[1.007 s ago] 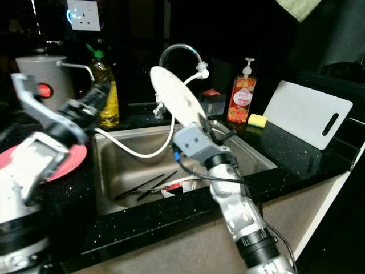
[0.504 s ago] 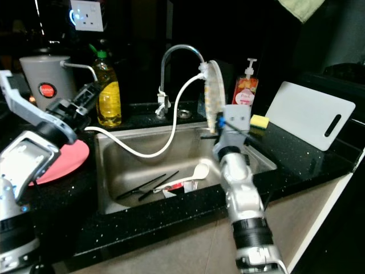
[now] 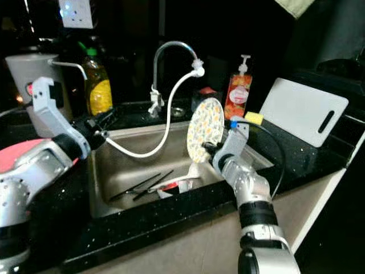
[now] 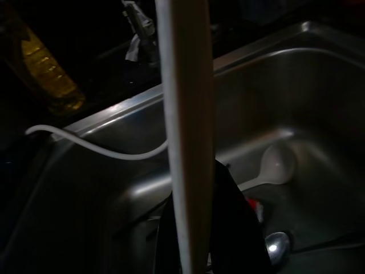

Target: Kitchen organization

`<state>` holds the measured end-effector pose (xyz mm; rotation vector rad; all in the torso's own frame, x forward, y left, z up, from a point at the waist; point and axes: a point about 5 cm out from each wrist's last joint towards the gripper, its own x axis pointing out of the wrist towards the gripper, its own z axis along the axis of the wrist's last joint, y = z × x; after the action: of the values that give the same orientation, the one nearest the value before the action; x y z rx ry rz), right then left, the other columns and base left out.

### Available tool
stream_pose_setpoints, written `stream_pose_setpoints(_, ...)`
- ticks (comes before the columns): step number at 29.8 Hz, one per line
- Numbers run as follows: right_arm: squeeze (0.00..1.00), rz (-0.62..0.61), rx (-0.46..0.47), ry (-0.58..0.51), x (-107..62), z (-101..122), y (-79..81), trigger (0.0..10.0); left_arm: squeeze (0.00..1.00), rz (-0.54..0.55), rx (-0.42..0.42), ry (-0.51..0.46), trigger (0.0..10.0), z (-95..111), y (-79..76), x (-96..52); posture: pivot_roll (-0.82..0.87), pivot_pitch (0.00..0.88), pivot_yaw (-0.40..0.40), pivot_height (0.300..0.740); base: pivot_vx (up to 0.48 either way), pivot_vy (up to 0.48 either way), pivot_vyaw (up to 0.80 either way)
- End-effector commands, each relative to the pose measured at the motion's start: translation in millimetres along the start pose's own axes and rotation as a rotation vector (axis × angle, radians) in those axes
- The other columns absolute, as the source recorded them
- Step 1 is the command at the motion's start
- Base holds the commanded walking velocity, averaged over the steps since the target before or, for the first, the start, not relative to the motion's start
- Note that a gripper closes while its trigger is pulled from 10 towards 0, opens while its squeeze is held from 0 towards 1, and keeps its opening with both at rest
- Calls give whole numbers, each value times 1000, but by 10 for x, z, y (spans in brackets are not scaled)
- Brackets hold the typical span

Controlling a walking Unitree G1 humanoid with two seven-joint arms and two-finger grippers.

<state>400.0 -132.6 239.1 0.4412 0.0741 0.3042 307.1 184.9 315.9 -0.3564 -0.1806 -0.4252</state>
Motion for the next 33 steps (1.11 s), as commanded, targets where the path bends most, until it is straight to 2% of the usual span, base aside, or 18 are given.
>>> stream_pose_setpoints(1,0,31,106,25,32,-4,34,10000,0,-13,96,37,10000,-39,-35,-21,-43,0,-88,740,0,0,0)
stream_pose_setpoints(2,0,31,106,25,32,-4,34,10000,0,-13,96,37,10000,-39,-35,-21,-43,0,-88,740,0,0,0)
stream_pose_setpoints(5,0,35,262,59,118,-31,105,10000,0,-27,155,55,10000,-105,-80,-23,-30,0,-97,740,0,0,0)
stream_pose_setpoints(8,0,20,317,76,177,-61,165,10000,0,-39,176,68,10000,-149,-110,-21,-30,0,-97,740,0,0,0)
stream_pose_setpoints(10,0,17,325,84,194,-74,182,10000,0,-42,184,72,10000,-162,-117,-20,-30,0,-97,740,0,0,0)
stream_pose_setpoints(14,0,22,390,123,268,-158,316,10000,0,-53,223,93,10000,-209,-144,-18,-23,0,-103,740,0,0,0)
stream_pose_setpoints(19,0,-32,447,199,312,-385,425,10000,0,-61,263,108,10000,-262,-179,-24,-14,0,-109,740,0,0,0)
stream_pose_setpoints(25,0,-23,520,290,315,-641,583,10000,0,-64,276,117,10000,-298,-204,-31,-7,0,-118,740,0,0,0)
stream_pose_setpoints(26,43,-21,525,301,315,-671,606,10000,0,-64,277,118,10000,-304,-207,-33,-6,0,-118,740,0,0,0)
stream_pose_setpoints(27,43,-21,525,301,315,-671,606,10000,0,-64,277,118,10000,-304,-207,-33,-6,0,-118,740,0,0,0)
stream_pose_setpoints(28,549,-20,528,307,317,-685,618,10000,0,-64,279,119,10000,-308,-209,-35,-5,0,-119,740,0,0,0)
stream_pose_setpoints(29,1000,-16,537,316,318,-703,640,10000,0,-64,280,120,10000,-315,-211,-37,-6,0,-120,740,0,0,0)
stream_pose_setpoints(33,1000,31,571,341,318,-741,737,10000,0,-64,287,126,10000,-336,-213,-44,-7,0,-122,740,0,0,0)
